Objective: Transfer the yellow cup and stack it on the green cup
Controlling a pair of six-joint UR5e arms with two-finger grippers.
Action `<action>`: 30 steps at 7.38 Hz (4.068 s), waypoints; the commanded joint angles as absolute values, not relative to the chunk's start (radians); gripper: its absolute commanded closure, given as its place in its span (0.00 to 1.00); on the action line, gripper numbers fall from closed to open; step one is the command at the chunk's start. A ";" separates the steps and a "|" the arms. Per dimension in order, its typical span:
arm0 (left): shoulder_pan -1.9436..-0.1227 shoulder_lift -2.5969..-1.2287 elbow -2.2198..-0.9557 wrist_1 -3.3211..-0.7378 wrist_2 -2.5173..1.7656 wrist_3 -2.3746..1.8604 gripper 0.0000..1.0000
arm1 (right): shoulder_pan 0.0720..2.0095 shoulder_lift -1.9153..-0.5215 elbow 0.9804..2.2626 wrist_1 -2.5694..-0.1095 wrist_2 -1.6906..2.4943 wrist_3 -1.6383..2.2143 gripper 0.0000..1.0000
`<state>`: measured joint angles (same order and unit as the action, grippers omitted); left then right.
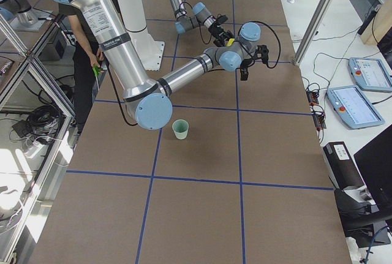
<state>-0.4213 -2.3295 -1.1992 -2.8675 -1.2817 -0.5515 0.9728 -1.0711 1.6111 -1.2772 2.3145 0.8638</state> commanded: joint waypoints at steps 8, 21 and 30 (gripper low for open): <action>-0.387 -2.283 -1.197 -3.089 -1.404 -0.470 0.40 | 0.808 -0.969 1.634 -1.279 2.289 0.953 0.03; -0.345 -2.281 -1.213 -3.146 -1.348 -0.327 0.40 | 0.745 -0.976 1.652 -1.278 2.345 0.989 0.52; -0.333 -2.286 -1.215 -3.154 -1.322 -0.339 0.00 | 0.747 -0.983 1.664 -1.276 2.353 0.988 1.00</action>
<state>-0.3338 -2.2861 -1.2152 -3.1486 -1.3312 -0.3367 0.7458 -0.9805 1.6619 -1.2761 2.3494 0.9891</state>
